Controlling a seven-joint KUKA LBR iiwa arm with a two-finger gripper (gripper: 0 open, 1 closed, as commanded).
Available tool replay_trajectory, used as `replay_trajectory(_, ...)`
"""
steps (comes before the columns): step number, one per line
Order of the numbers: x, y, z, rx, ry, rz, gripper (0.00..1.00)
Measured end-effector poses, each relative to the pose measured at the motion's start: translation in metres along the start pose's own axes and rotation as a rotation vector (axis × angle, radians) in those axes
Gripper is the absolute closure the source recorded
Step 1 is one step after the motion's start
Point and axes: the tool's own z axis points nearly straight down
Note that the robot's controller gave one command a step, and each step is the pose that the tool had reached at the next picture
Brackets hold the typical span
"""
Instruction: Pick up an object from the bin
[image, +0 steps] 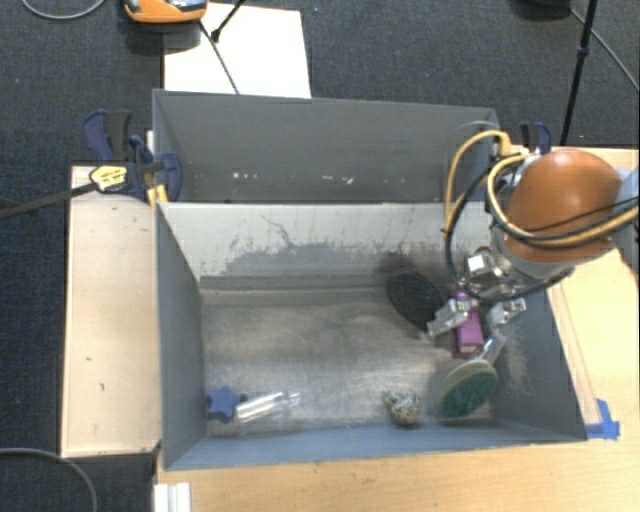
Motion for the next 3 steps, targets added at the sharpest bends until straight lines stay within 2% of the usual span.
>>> replay_trajectory(1, 0.011, 0.003, 0.003, -0.006, 0.016, 0.008, 1.0)
replay_trajectory(2, 0.0, 0.014, -0.104, -0.003, 0.02, 0.045, 1.0)
replay_trajectory(3, -0.003, 0.009, -0.149, -0.007, 0.018, -0.169, 1.0)
